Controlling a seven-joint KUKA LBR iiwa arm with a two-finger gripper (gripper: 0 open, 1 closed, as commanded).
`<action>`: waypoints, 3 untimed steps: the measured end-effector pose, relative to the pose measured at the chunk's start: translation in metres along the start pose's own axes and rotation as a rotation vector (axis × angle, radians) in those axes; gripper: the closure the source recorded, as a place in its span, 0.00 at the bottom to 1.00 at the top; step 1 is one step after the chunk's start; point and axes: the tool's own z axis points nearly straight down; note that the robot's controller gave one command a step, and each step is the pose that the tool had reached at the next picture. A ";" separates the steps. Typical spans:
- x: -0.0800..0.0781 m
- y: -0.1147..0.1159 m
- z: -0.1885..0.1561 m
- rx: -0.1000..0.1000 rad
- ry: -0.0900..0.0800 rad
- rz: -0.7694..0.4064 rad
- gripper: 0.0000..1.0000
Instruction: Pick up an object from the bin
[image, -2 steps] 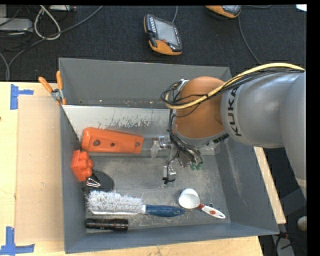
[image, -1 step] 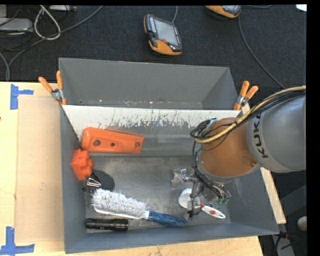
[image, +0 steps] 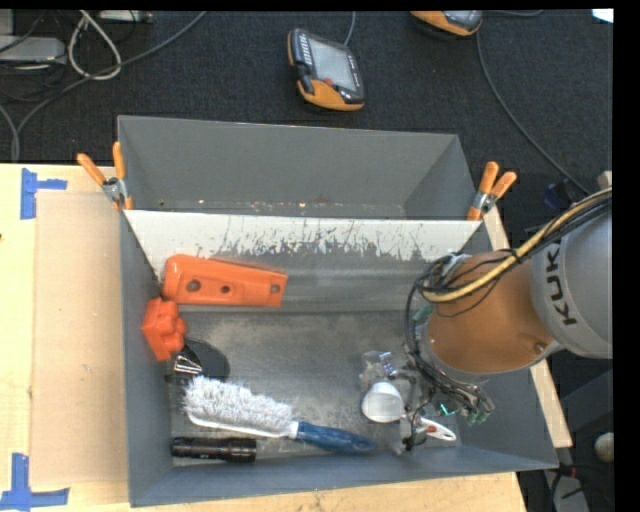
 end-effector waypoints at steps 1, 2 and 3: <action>-0.001 0.000 0.000 -0.001 -0.002 0.000 0.00; -0.001 0.000 0.000 -0.001 -0.002 0.001 0.00; 0.006 -0.002 -0.024 -0.001 -0.002 -0.320 0.00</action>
Offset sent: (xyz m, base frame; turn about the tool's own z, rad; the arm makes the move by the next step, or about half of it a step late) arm 0.0000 0.0000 0.0000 0.0000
